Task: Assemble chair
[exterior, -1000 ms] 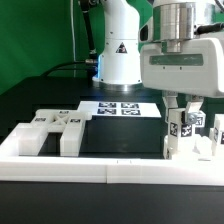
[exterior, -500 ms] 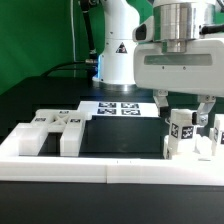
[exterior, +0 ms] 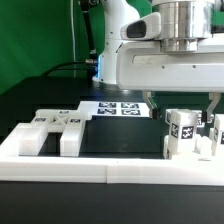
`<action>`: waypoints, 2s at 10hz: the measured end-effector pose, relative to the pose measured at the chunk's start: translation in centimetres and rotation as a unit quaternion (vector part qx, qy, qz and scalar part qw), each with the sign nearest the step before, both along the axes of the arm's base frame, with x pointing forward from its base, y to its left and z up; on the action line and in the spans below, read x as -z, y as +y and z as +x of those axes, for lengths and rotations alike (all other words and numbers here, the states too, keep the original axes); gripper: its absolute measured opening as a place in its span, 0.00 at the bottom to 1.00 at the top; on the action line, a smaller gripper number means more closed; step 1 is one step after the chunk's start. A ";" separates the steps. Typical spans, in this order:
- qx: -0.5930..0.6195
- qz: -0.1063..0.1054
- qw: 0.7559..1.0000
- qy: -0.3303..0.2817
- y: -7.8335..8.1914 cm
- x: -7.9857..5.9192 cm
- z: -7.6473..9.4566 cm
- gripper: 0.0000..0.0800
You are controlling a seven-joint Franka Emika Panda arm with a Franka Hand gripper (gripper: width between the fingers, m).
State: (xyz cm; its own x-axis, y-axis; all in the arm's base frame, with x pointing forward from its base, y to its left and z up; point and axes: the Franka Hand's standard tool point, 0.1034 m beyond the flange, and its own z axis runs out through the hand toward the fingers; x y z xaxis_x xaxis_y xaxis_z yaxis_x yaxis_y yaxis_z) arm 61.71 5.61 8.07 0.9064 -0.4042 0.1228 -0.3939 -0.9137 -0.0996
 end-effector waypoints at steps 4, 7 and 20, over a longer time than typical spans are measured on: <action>-0.177 -0.038 0.984 -0.003 0.0 -0.1 0.1 0.81; -0.236 -0.054 0.970 -0.003 0.1 -0.1 0.1 0.75; 0.093 0.000 0.996 0.008 0.5 0.0 -0.1 0.36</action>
Offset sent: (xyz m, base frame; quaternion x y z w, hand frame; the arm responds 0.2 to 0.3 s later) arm 0.0059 0.0063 0.0002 -0.0055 -0.0109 -0.2247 0.9744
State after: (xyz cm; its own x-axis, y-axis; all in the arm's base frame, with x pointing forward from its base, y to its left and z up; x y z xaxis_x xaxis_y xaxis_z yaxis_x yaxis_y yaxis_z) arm 61.65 6.07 8.05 0.8179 -0.5649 0.1094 -0.5574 -0.8250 -0.0928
